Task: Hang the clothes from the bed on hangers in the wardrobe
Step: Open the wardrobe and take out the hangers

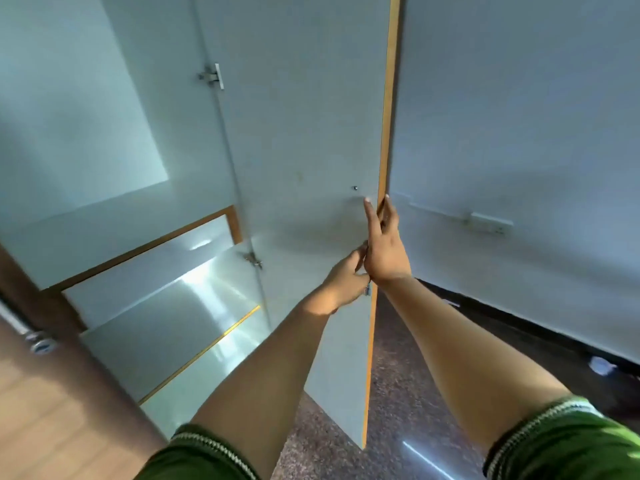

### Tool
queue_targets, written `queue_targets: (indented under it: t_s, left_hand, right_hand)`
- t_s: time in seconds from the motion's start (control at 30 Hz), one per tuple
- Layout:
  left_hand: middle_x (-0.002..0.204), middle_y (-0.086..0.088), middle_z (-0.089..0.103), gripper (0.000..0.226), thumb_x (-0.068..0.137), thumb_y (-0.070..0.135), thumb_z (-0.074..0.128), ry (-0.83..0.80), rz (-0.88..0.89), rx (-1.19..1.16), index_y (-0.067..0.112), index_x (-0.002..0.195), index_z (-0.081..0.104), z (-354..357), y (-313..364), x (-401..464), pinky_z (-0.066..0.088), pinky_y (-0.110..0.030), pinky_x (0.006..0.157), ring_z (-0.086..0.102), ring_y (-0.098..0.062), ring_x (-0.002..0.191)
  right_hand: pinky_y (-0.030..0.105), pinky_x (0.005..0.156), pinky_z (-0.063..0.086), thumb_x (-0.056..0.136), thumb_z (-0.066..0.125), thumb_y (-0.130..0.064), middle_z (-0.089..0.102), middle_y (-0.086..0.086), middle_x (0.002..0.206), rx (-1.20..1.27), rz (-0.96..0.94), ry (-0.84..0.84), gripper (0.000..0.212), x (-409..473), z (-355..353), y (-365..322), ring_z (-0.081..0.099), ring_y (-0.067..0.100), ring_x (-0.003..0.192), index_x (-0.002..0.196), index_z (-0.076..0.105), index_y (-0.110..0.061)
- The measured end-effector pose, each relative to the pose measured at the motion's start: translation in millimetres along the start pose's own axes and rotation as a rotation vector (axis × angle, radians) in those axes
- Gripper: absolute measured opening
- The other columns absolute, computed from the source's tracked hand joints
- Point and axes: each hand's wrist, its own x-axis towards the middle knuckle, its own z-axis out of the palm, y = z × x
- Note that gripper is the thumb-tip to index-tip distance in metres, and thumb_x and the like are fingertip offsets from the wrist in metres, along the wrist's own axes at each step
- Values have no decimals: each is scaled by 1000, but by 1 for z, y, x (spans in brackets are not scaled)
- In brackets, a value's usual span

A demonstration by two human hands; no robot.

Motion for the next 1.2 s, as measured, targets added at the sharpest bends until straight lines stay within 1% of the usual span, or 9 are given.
queue_targets:
  t_s: [0.13,0.27,0.43,0.53,0.63,0.73,0.8,0.93,1.2]
  left_hand:
    - [153,-20,33,80,85,37,49,-48,8,272,30,154,8,19,6,47,42,-42,105,50,-31,128]
    - [162,-7,-7,79,96,12,49,26,58,459,12,154,-5,16,6,79,26,-28,109,15,-22,148]
    - [147,-6,46,58,99,52,39,29,120,495,26,150,30,7,11,100,54,-28,79,57,-25,118]
    - [151,-5,40,65,99,20,48,45,81,359,32,154,17,3,10,93,48,-33,97,52,-26,126]
    - [155,-6,34,74,95,4,46,139,7,277,30,155,10,-8,2,78,45,-38,99,49,-32,129]
    - [157,0,29,75,92,3,47,289,26,199,26,155,13,-31,-13,51,43,-34,103,42,-22,136]
    - [152,-1,39,68,94,8,52,434,43,136,21,153,21,-52,-23,25,40,-31,105,44,-18,135]
    - [111,-4,68,45,95,23,55,746,45,58,19,137,41,-113,-53,-50,49,-32,92,64,-20,101]
    - [77,7,70,9,95,17,57,1351,-107,201,15,91,65,-254,-92,-234,56,-37,76,67,-12,72]
  right_hand:
    - [32,97,40,87,48,8,-17,7,160,30,137,-155,86,36,-27,25,30,32,141,155,6,-26]
    - [28,76,35,88,43,7,-26,10,158,-63,235,-318,89,62,-49,30,49,36,124,154,-10,-19]
    - [34,70,44,81,45,7,-24,1,159,-131,260,-222,95,51,-27,25,63,39,94,154,-11,-18]
    - [30,64,38,77,44,9,-17,-6,160,-60,252,-132,97,41,-20,23,63,37,90,155,-6,-20]
    - [30,75,40,80,42,6,-17,1,161,-51,227,-92,90,38,-15,20,53,36,118,155,0,-20]
    - [49,118,14,76,43,4,-18,13,159,-174,223,10,90,33,8,5,-5,35,148,154,7,-23]
    - [50,119,-1,75,42,3,-14,11,160,-163,216,30,88,27,29,-18,-15,34,146,152,12,-24]
    - [49,117,10,77,45,-1,4,13,159,-25,57,-71,78,10,83,-89,-2,36,147,148,23,-22]
    - [47,93,43,82,61,-15,34,9,142,365,-313,-228,65,-23,163,-285,41,32,121,142,38,-20]
